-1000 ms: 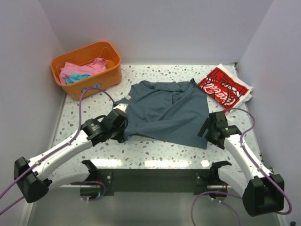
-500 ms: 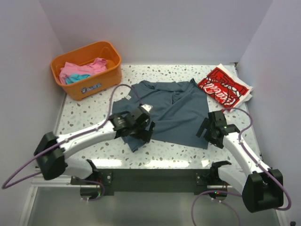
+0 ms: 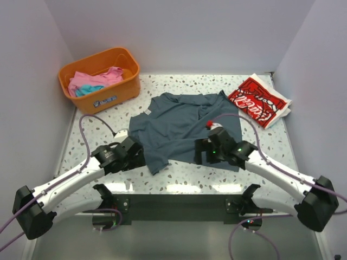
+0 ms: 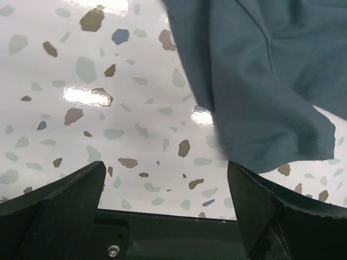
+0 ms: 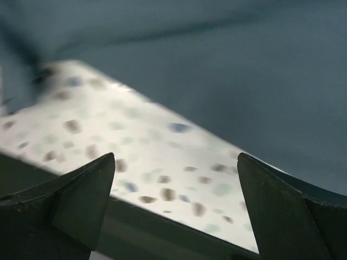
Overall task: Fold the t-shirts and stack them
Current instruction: Flatten the tshirt out
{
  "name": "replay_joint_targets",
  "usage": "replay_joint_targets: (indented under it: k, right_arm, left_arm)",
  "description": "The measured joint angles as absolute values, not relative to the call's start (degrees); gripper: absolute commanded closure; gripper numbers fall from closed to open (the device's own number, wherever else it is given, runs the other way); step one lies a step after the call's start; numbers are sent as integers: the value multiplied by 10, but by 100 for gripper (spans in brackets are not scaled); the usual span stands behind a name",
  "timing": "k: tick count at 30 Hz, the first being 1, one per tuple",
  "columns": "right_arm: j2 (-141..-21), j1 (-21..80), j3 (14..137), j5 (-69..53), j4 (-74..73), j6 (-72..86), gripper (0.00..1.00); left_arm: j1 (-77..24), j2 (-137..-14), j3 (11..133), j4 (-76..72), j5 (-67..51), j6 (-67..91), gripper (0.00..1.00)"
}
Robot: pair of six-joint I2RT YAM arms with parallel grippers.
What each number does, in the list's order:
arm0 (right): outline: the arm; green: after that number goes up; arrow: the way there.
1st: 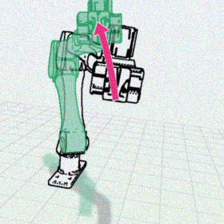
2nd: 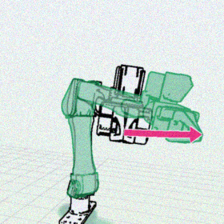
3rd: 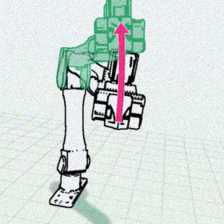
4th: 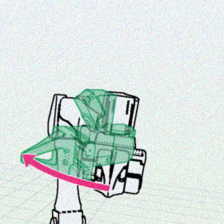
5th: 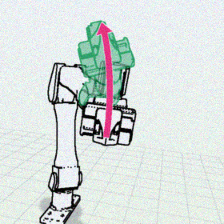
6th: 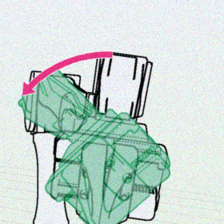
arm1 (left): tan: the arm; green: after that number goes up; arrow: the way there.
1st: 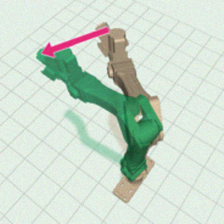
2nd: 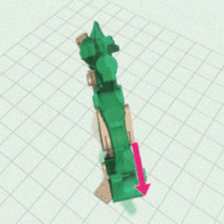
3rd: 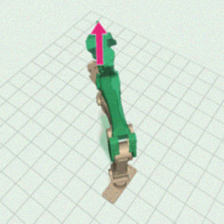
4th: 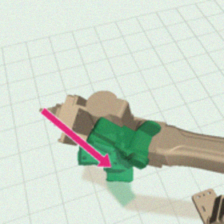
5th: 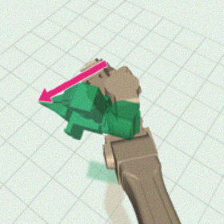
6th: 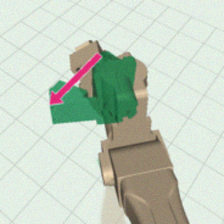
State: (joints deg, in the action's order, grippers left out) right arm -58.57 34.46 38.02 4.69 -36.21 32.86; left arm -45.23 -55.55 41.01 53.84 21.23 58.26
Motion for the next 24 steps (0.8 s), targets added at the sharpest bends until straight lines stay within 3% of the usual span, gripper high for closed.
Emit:
replay_joint_targets:
  k: [4, 8, 11, 12, 14, 15, 24]
  right_arm:
    - [-701, 515, 474, 21, -275, 334, 3]
    - [-864, 595, 574, 15, -221, 336, 14]
    - [-977, 636, 647, 15, -210, 340, 44]
    - [-995, 642, 658, 16, -208, 343, 66]
    - [-1021, 648, 668, 20, -209, 351, 84]
    - [-1024, 648, 668, 21, -210, 357, 100]
    - [-971, 637, 668, 67, -213, 394, 100]
  left_arm:
    - [-432, -511, 402, 550, 228, 609, 0]
    - [-424, -489, 402, 553, 246, 623, 0]
    - [-424, -481, 402, 558, 251, 630, 0]
    - [-424, -476, 401, 558, 251, 633, 0]
    - [-424, -465, 399, 558, 251, 635, 0]
    - [-424, -459, 397, 558, 250, 635, 0]
    - [-424, -470, 387, 549, 241, 631, 0]
